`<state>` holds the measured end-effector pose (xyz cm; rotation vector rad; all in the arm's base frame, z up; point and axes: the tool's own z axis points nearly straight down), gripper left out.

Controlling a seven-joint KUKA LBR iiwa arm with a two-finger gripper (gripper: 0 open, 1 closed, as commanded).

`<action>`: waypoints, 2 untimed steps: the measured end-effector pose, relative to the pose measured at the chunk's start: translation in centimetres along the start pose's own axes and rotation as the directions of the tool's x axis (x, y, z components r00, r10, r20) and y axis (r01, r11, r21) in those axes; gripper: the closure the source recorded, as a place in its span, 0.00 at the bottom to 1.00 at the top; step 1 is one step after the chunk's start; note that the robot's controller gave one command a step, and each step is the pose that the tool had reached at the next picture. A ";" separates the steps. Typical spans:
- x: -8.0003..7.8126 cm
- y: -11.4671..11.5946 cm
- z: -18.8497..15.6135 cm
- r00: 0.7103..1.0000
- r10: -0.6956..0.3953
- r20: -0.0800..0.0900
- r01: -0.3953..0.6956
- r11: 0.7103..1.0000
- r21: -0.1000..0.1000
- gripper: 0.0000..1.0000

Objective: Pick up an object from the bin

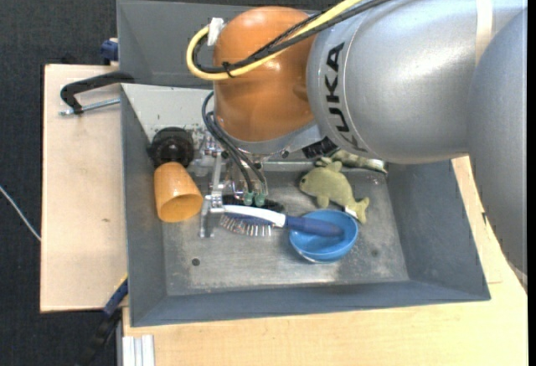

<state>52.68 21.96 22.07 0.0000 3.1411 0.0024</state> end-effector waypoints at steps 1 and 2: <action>-1.3 -3.4 15.0 0.979 0.203 0.003 -0.203 0.979 -0.002 0.00; -5.4 -10.4 12.0 0.985 0.172 0.010 -0.172 0.985 0.000 0.00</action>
Offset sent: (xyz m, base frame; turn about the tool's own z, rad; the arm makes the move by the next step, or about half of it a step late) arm 0.0111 -0.0344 -0.1507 0.2046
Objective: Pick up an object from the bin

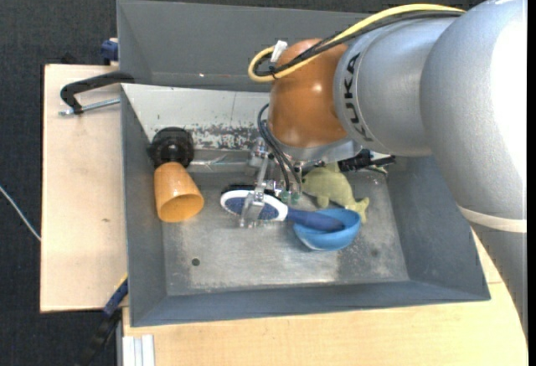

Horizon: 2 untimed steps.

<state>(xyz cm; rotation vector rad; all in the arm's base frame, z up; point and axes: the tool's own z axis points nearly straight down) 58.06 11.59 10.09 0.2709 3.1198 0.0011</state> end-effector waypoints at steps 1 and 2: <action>0.3 0.4 0.2 1.000 -0.005 -0.006 0.005 1.000 -0.002 1.00; 0.2 1.1 -11.0 0.998 -0.069 0.002 0.069 0.998 -0.004 1.00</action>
Offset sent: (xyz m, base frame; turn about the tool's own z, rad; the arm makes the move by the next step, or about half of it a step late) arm 0.0000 0.0000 0.0000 0.0000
